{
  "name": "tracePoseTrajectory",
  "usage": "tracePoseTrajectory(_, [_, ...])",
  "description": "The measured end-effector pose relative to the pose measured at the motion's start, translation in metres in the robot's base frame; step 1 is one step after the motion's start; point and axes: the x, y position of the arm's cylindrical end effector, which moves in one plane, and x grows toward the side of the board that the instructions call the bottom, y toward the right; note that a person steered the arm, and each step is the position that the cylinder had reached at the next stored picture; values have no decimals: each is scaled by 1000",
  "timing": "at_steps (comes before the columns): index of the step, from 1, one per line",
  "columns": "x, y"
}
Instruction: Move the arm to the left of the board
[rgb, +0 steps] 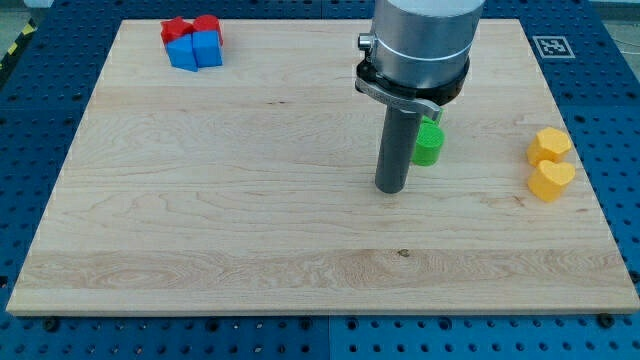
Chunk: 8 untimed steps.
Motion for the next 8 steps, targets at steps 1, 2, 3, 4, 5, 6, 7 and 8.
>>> tracePoseTrajectory(1, [0, -27])
tracePoseTrajectory(2, [0, -62])
tracePoseTrajectory(3, [0, -68])
tracePoseTrajectory(4, [0, -70])
tracePoseTrajectory(5, [0, -71])
tracePoseTrajectory(6, [0, -71])
tracePoseTrajectory(7, [0, -78])
tracePoseTrajectory(8, [0, -91])
